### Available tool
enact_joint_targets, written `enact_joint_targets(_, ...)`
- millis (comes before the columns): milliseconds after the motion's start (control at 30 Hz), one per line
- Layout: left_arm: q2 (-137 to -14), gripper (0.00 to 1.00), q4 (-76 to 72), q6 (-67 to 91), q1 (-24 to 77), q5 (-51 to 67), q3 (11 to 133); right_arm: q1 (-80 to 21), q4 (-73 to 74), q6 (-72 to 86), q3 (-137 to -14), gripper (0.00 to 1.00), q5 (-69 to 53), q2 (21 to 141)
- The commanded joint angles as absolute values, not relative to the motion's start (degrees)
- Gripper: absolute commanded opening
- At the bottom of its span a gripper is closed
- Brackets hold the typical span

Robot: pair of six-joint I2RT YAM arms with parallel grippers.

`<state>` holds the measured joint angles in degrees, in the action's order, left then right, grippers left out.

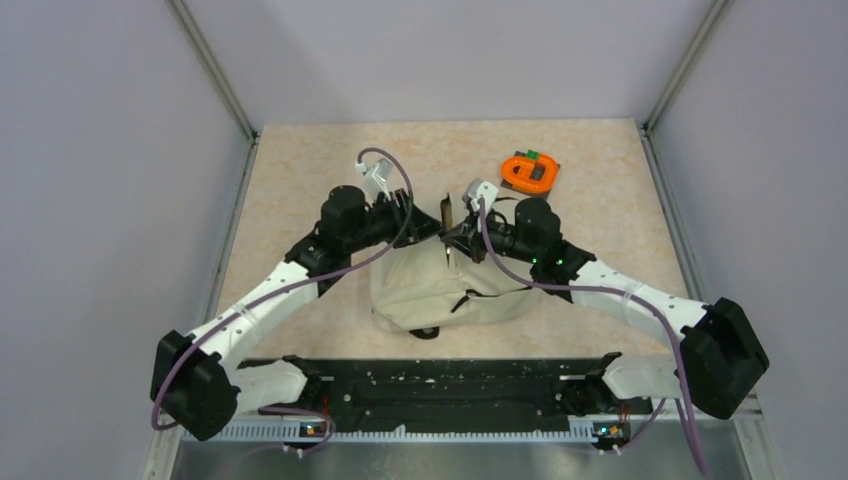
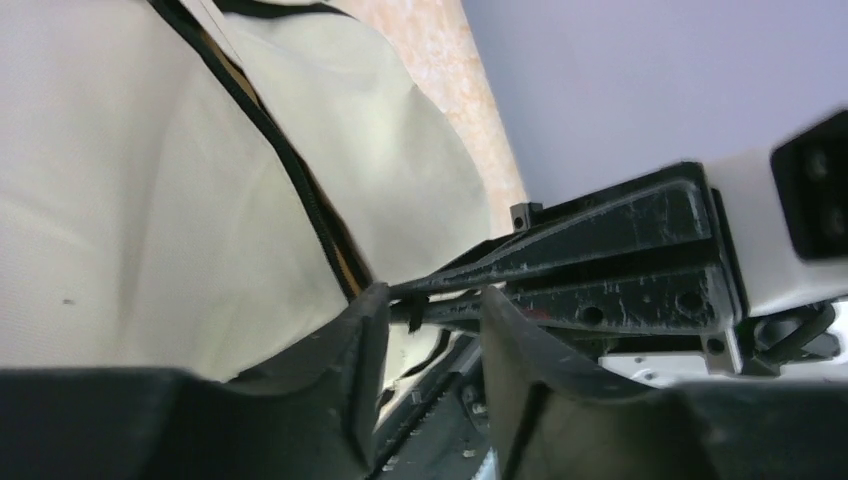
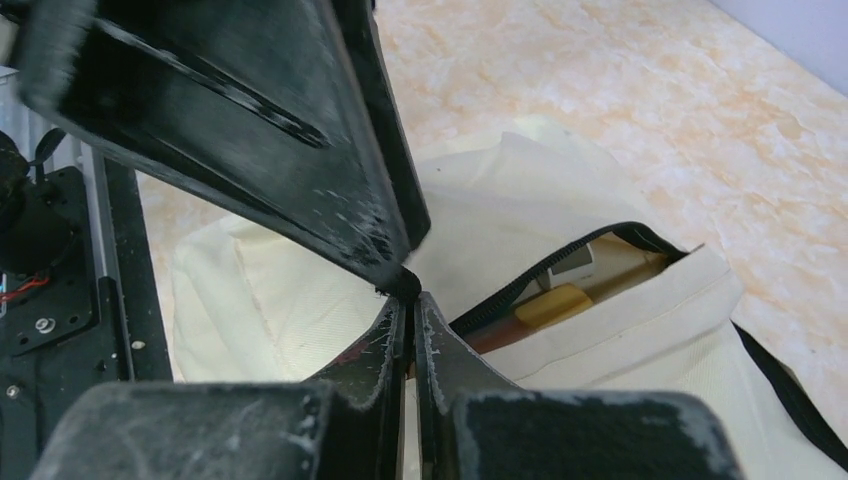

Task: Pack the student bag
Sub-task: Zip the student bag at the center of the board.

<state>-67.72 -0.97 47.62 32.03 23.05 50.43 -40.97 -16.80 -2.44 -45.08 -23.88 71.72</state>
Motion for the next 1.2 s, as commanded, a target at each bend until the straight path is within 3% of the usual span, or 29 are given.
enact_joint_targets(0,-61.6,0.57,-6.3,41.66,31.97,19.12,49.32,-40.69,-19.14,-1.61,-46.44,0.0,-19.27,70.57)
enact_joint_targets(67,-58.52,0.67,-6.45,37.82,33.57,13.46,46.35,-40.66,-19.75,-0.51,-45.82,0.0,-16.23,70.24)
enact_joint_targets(133,-55.55,0.72,-6.59,33.81,36.39,6.8,43.24,-40.61,-20.55,2.21,-45.3,0.0,-13.36,70.21)
enact_joint_targets(367,-54.34,0.73,-7.71,29.98,53.15,-21.55,37.05,-40.65,-21.14,7.92,-46.55,0.0,-9.29,71.17)
enact_joint_targets(600,-65.75,0.76,-11.17,28.96,63.9,-38.11,40.44,-40.61,-19.75,8.99,-47.07,0.0,-8.63,71.13)
enact_joint_targets(767,-71.97,0.76,-9.82,31.01,65.04,-43.29,44.5,-40.66,-19.77,8.75,-46.35,0.0,-9.89,70.21)
enact_joint_targets(900,-76.18,0.61,-7.92,32.01,65.04,-47.27,46.58,-40.69,-20.06,8.1,-45.82,0.0,-11.94,69.81)
enact_joint_targets(1167,-79.88,0.09,-0.18,33.51,67.45,-48.04,48.91,-40.65,-21.37,9.02,-46.85,0.0,-11.39,71.55)
